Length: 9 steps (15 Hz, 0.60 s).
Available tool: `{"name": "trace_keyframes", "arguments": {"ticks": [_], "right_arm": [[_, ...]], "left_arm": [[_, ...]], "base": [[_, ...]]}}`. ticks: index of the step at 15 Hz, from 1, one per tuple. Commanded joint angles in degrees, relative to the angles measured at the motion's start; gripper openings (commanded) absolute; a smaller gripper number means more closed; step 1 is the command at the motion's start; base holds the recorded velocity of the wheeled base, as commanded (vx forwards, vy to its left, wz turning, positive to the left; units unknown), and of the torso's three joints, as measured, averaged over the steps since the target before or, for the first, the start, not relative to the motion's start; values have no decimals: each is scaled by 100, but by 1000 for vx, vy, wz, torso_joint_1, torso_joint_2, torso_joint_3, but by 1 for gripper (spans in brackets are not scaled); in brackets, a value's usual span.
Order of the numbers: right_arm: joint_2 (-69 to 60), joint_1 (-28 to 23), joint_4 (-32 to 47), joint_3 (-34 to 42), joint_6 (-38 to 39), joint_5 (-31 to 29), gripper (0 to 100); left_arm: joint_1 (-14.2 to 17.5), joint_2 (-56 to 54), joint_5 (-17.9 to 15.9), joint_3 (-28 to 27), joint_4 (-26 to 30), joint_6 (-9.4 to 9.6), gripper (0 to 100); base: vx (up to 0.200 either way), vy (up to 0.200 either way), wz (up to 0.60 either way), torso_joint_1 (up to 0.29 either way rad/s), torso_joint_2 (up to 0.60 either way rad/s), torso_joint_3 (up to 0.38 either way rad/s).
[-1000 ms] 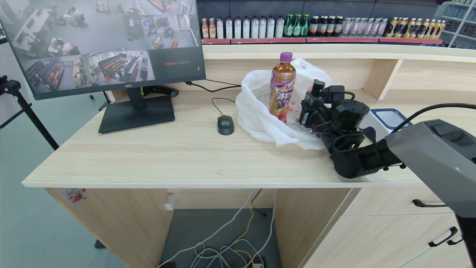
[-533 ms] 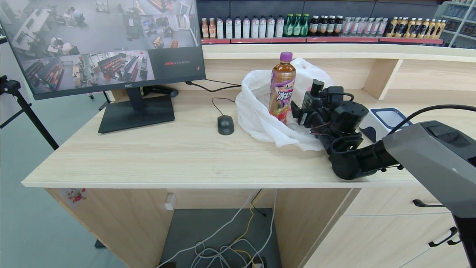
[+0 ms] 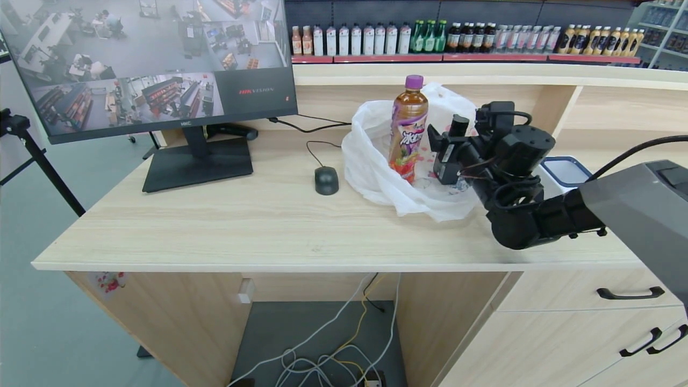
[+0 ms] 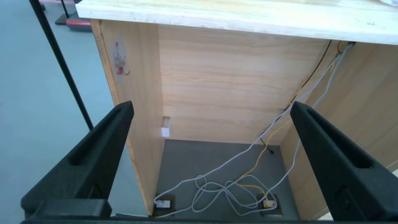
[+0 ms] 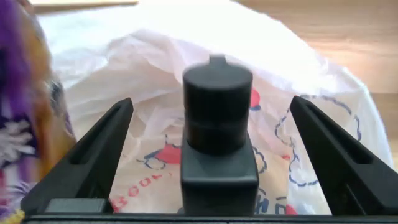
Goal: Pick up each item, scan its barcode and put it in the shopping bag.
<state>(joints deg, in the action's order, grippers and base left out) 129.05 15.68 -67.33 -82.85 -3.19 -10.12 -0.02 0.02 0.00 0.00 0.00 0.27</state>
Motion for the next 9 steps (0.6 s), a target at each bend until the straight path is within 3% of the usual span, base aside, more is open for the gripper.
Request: {"name": "trace_keyframes", "arguments": {"ticks": [1,6,9], "right_arm": [[-504,76,-26,14,-15,-34,100],[-1848,120,9,717,-6,-25,100],[-3553,120,-52,2748,29,-34,100]], "left_arm": [[2,-2,0,0,0,0,100],[2,-2,0,0,0,0,100],[-6,-2,0,0,0,0,100]], "base": [[0,0,0,0,0,0],[0,0,0,0,0,0],[0,0,0,0,0,0]]}}
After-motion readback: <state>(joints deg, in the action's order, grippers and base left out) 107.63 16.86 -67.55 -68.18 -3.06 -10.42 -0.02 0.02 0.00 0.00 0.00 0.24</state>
